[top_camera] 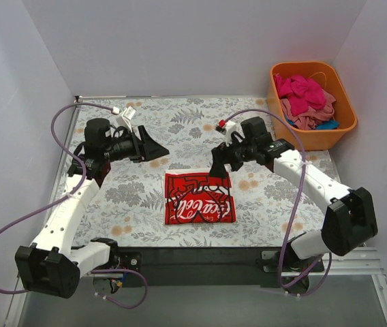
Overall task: Fold and stack the t-shirts
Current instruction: Fold the tshirt, then neatly place the folded tshirt to the corner
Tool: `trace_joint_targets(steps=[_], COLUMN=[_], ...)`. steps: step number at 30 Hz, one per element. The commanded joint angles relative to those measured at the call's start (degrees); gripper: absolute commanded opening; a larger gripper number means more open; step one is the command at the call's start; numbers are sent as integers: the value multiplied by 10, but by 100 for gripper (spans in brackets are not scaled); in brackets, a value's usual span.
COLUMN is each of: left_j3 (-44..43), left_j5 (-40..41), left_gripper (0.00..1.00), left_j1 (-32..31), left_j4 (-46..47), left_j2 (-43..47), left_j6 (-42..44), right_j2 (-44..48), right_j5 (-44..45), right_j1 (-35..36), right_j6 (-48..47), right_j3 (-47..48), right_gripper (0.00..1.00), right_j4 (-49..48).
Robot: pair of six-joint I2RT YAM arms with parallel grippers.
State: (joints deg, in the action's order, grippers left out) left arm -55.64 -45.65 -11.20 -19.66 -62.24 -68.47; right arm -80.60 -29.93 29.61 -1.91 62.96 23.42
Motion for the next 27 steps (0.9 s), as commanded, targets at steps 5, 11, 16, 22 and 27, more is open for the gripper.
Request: trace_joint_targets(steps=[5, 11, 16, 22, 27], left_j3=[-111, -122, -134, -143, -147], left_j5=[159, 180, 190, 202, 203], left_gripper=[60, 61, 61, 61, 62], left_j1=[34, 35, 35, 35, 35], left_j4=[-166, -174, -180, -181, -168], left_j2=[-24, -8, 5, 13, 21], left_j6=[143, 157, 171, 194, 214], right_j2=[-101, -200, -252, -253, -180], right_j5=[203, 228, 231, 225, 231], right_j1=[154, 218, 222, 181, 71], right_j6=[-71, -52, -64, -141, -218], right_j3=[106, 147, 102, 0, -92], right_gripper=[98, 97, 96, 96, 97], right_j4=[66, 114, 116, 134, 142])
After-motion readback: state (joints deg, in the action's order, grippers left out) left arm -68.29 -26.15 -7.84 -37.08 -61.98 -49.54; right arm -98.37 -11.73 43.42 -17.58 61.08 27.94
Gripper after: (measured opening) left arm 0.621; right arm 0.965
